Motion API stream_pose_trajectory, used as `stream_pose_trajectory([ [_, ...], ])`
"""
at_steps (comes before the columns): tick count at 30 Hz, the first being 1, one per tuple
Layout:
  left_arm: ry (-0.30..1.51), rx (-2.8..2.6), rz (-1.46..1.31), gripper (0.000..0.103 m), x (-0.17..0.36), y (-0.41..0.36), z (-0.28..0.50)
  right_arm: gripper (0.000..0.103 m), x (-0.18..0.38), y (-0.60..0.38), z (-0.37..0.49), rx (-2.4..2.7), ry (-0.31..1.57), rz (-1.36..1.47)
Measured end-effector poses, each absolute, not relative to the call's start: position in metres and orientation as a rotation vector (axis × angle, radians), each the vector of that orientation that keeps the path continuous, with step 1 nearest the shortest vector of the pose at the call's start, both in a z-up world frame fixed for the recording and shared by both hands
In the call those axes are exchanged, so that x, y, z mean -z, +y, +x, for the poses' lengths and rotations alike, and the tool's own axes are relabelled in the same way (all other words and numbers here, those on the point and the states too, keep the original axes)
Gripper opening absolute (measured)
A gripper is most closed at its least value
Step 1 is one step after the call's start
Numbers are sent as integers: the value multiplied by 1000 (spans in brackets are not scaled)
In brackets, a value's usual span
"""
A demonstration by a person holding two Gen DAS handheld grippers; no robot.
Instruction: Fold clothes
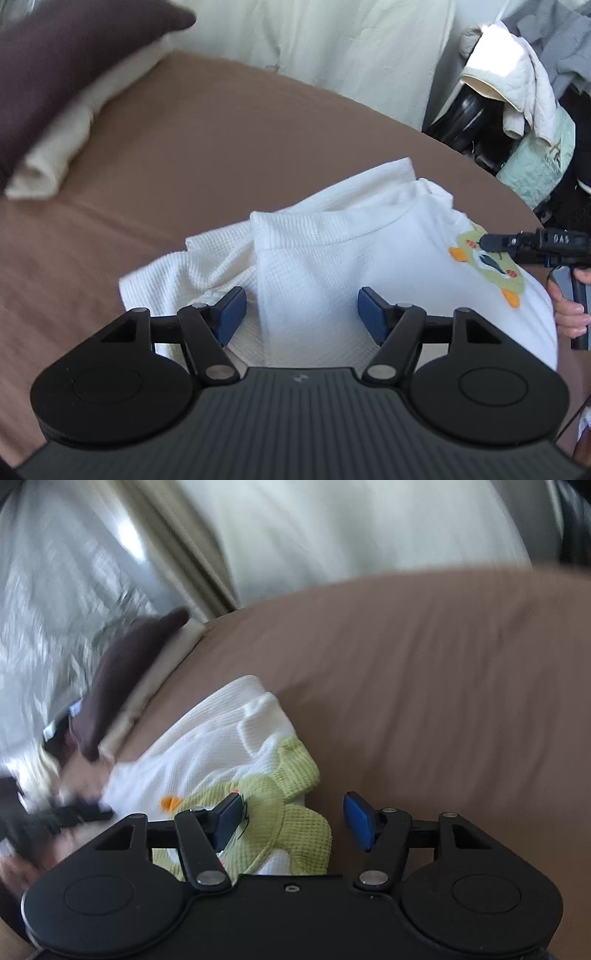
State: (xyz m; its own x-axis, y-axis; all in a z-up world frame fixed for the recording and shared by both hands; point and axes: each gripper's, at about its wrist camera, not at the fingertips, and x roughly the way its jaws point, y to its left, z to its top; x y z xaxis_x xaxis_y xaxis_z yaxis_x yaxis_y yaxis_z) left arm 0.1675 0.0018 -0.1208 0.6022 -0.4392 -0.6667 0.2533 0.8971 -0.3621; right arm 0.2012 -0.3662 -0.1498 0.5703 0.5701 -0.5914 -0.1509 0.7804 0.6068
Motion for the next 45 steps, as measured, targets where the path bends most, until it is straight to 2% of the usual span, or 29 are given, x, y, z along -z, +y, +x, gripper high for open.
stream_pose_trajectory([
  [1,813,405,-204,68,123,-4,167,65,156,-370,203,-461,868,606],
  [3,786,408,-80,63,124,-23,166,28,162,-370,206,-522,856,637],
  [4,770,419,-26,35,120,-32,164,19,160,-365,206,-555,845,595],
  [5,754,419,2,5,114,-38,161,18,152,-359,201,-551,795,513],
  [11,507,266,121,5,47,-50,108,15,84,-342,158,-628,423,254],
  [12,500,251,123,7,40,-46,106,15,74,-337,152,-644,364,210],
  [14,531,229,131,15,37,-38,109,16,69,-331,161,-617,387,205],
  [16,625,172,124,15,60,-29,124,16,73,-326,174,-578,431,209],
  [18,800,102,35,13,92,-15,139,22,86,-329,181,-475,527,176],
  [19,878,74,-12,14,106,-8,145,32,92,-330,185,-422,575,158],
  [20,910,73,-58,14,110,-4,143,36,98,-331,188,-368,623,140],
  [22,896,58,-101,18,101,0,136,37,111,-334,196,-260,716,103],
  [23,888,50,-116,27,95,1,133,39,111,-343,196,-247,742,148],
  [24,870,48,-147,40,88,5,129,39,108,-354,196,-252,761,214],
  [25,855,52,-200,46,84,11,123,43,104,-367,195,-254,781,292],
  [28,882,70,-391,55,83,30,109,60,92,-402,177,-216,846,512],
  [29,897,78,-451,57,84,36,105,62,97,-402,170,-230,868,559],
  [34,912,103,-569,58,85,46,94,66,124,-397,132,-322,976,781],
  [36,888,136,-586,69,83,47,91,66,134,-394,117,-359,1017,871],
  [39,915,243,-697,80,98,55,94,66,151,-391,95,-415,1077,1006],
  [43,1031,229,-786,80,122,60,97,67,172,-386,65,-490,1154,1188],
  [45,1046,241,-802,82,127,58,99,67,176,-386,69,-470,1111,1206],
])
